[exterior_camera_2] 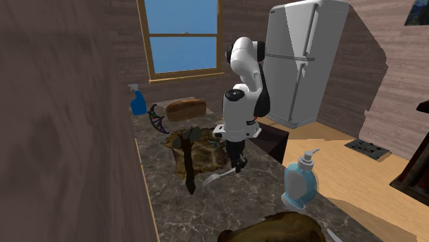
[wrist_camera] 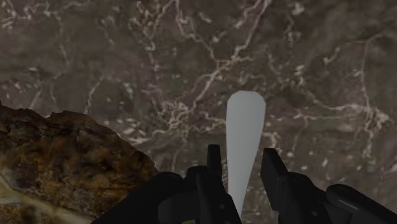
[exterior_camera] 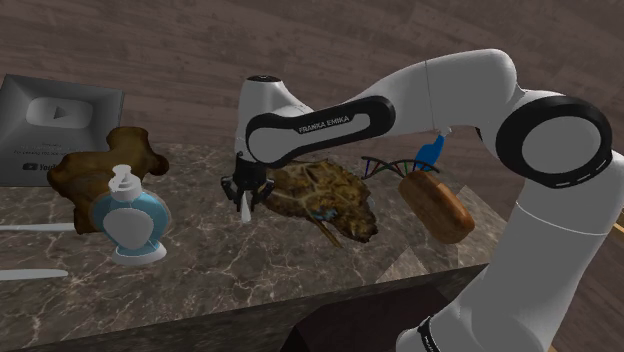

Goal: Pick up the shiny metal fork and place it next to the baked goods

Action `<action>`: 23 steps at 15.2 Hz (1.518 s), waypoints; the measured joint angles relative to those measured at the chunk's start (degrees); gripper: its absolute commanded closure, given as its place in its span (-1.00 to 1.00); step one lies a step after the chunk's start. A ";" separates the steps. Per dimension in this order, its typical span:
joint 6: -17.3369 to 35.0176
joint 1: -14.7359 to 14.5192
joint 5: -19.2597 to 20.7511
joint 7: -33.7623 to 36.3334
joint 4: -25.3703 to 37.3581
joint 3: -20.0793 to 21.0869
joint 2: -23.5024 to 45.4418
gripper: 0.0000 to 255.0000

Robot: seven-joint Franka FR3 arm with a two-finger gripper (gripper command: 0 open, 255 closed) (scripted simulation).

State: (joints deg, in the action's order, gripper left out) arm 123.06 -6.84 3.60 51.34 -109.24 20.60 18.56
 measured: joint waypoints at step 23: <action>-15.91 0.70 -2.68 -1.06 9.69 0.90 -6.68 1.00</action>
State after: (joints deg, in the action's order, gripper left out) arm 107.16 -6.14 0.92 50.28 -99.55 21.51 11.87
